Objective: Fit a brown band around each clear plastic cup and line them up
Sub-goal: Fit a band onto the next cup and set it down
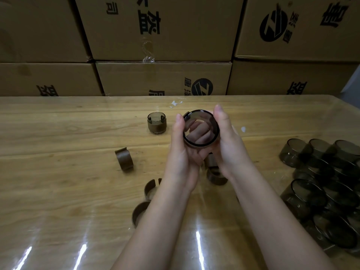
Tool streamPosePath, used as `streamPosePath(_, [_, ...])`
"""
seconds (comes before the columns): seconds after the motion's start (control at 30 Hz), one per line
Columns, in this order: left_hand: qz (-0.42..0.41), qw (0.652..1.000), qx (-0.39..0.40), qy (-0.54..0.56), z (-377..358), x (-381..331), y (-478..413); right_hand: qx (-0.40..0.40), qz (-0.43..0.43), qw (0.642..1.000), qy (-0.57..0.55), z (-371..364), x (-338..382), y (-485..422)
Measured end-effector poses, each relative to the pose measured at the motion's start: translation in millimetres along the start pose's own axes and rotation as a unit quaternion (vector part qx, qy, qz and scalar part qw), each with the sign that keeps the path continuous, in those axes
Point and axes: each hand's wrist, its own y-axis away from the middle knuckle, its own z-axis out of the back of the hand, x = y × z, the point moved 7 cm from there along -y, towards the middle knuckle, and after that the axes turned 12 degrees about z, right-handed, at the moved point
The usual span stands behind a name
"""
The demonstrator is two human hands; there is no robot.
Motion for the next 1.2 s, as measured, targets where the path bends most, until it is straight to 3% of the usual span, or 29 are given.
streamPosePath(0.2, [0.038, 0.998, -0.003, 0.045, -2.5, 10.2, -2.6, -0.058, -0.043, 0.987, -0.144, 1.4, -6.0, 1.7])
streamPosePath(0.5, [0.035, 0.999, 0.0, 0.039, -0.7, 3.2, -2.9, -0.017, -0.039, 0.978, -0.203, -2.2, -4.4, 0.2])
streamPosePath(0.57, [0.039, 0.999, -0.019, 0.023, 5.9, 0.6, -4.4, 0.012, -0.025, 0.99, -0.141, -0.4, -1.8, -1.2])
streamPosePath(0.67, [0.033, 0.993, -0.064, -0.094, 21.2, -5.9, -6.3, 0.078, 0.018, 0.992, 0.093, 6.8, 6.6, -3.3])
streamPosePath(0.73, [0.036, 0.979, -0.086, -0.183, 29.3, -7.0, -7.9, 0.155, 0.034, 0.963, 0.218, 5.3, 9.2, -2.3])
streamPosePath(0.8, [0.075, 0.968, -0.093, -0.22, 32.3, 0.7, -8.2, 0.225, 0.04, 0.912, 0.341, 5.5, 5.0, -0.2])
streamPosePath(0.87, [0.101, 0.956, -0.128, -0.244, 38.9, 7.3, -9.3, 0.245, 0.04, 0.888, 0.386, 8.3, 0.2, -0.1])
streamPosePath(0.97, [0.054, 0.97, -0.167, -0.17, 43.4, 1.2, -8.1, 0.199, 0.023, 0.936, 0.289, 11.3, 1.2, -2.5])
streamPosePath(1.07, [-0.026, 0.976, -0.144, -0.161, 38.0, -14.4, -5.8, 0.126, -0.031, 0.991, 0.035, 14.4, 3.3, -5.9])
streamPosePath(1.13, [-0.068, 0.973, -0.099, -0.195, 28.2, -21.4, -2.5, 0.128, -0.082, 0.981, -0.123, 10.4, 1.7, -4.1])
streamPosePath(1.2, [-0.092, 0.965, -0.058, -0.24, 18.0, -24.3, 2.2, 0.163, -0.121, 0.958, -0.204, 0.7, 1.2, 1.4])
